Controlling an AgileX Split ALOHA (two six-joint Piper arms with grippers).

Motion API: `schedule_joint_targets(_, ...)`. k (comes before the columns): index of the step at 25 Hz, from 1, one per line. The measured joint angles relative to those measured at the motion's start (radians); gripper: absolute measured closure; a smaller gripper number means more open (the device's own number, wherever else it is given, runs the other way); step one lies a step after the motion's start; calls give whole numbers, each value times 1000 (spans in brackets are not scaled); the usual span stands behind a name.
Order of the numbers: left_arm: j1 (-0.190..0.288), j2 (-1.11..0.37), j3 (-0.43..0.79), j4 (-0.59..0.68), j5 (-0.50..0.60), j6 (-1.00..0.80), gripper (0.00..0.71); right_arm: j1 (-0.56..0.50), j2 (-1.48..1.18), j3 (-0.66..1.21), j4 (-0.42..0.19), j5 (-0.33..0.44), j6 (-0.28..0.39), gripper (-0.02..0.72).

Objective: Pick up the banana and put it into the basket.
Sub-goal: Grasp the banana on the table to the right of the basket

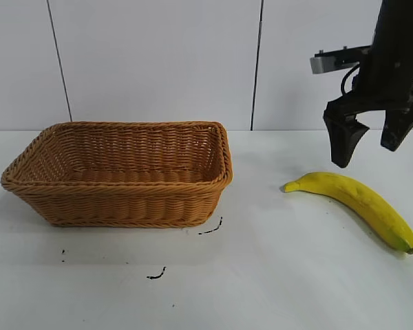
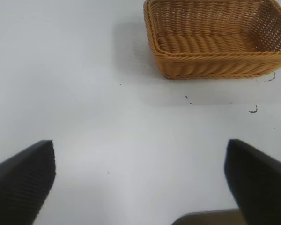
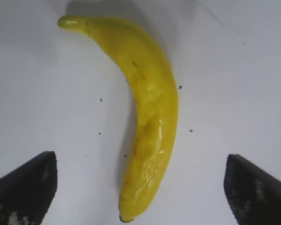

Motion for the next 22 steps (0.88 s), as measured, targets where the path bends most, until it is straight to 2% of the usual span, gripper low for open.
schedule_joint_targets(9,0,0,0,0,0,0,15,-6,55,0,9,-90,16,14)
schedule_joint_targets(15,0,0,0,0,0,0,15,-6,79,0,9,-91,18,14)
schedule_joint_targets(17,0,0,0,0,0,0,15,-6,79,0,9,-92,18,35)
schedule_joint_targets(19,0,0,0,0,0,0,15,-6,79,0,9,-90,18,125)
schedule_joint_targets(21,0,0,0,0,0,0,15,-6,79,0,2,-82,18,266)
schedule_joint_targets(22,0,0,0,0,0,0,15,-6,79,-2,-1,-74,18,368)
